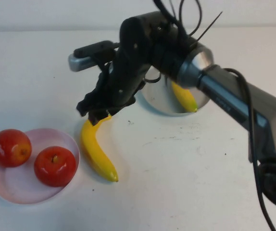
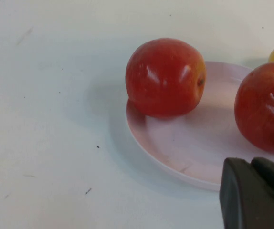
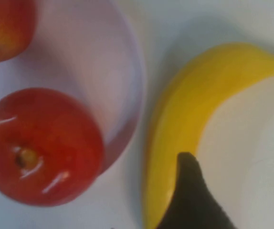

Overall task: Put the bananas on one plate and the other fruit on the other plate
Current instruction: Put another type of fruit in the right plate

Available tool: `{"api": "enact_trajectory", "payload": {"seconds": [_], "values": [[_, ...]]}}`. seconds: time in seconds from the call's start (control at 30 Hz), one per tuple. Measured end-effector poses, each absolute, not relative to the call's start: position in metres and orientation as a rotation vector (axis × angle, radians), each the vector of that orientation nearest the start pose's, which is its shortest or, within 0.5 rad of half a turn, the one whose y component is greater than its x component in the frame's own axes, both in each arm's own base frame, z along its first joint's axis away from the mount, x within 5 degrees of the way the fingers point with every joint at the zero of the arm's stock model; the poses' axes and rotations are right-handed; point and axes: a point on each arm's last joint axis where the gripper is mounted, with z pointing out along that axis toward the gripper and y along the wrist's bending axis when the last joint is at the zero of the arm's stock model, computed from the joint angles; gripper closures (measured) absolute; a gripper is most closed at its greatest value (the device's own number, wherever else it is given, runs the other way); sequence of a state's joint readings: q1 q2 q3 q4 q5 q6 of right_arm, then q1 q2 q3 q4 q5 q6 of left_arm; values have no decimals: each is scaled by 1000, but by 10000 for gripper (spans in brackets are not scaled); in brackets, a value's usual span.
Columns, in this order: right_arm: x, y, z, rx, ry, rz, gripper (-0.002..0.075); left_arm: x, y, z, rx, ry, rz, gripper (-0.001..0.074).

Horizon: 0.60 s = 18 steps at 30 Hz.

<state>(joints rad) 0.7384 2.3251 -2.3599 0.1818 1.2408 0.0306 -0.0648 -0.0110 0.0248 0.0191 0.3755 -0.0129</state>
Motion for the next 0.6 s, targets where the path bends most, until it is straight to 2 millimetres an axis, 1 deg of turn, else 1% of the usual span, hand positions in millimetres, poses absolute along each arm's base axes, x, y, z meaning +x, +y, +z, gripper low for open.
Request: {"api": "enact_trajectory", "payload": {"seconds": [0.1, 0.17, 0.27, 0.37, 0.43, 0.5, 0.6], "values": [[343, 373, 273, -1021, 2569, 485, 349, 52, -3, 172, 60, 1872, -35, 733], [333, 382, 271, -1069, 2558, 479, 349, 52, -3, 172, 60, 1872, -35, 733], [322, 390, 259, -1128, 2574, 435, 349, 52, -3, 172, 60, 1872, -35, 733], [318, 389, 244, -1162, 2611, 371, 330, 52, -3, 172, 60, 1872, -35, 733], [319, 387, 237, -1180, 2620, 331, 307, 52, -3, 172, 60, 1872, -35, 733], [319, 386, 234, -1184, 2625, 316, 283, 52, -3, 172, 60, 1872, -35, 733], [318, 388, 234, -1189, 2623, 316, 269, 52, -3, 172, 60, 1872, -35, 733]]}}
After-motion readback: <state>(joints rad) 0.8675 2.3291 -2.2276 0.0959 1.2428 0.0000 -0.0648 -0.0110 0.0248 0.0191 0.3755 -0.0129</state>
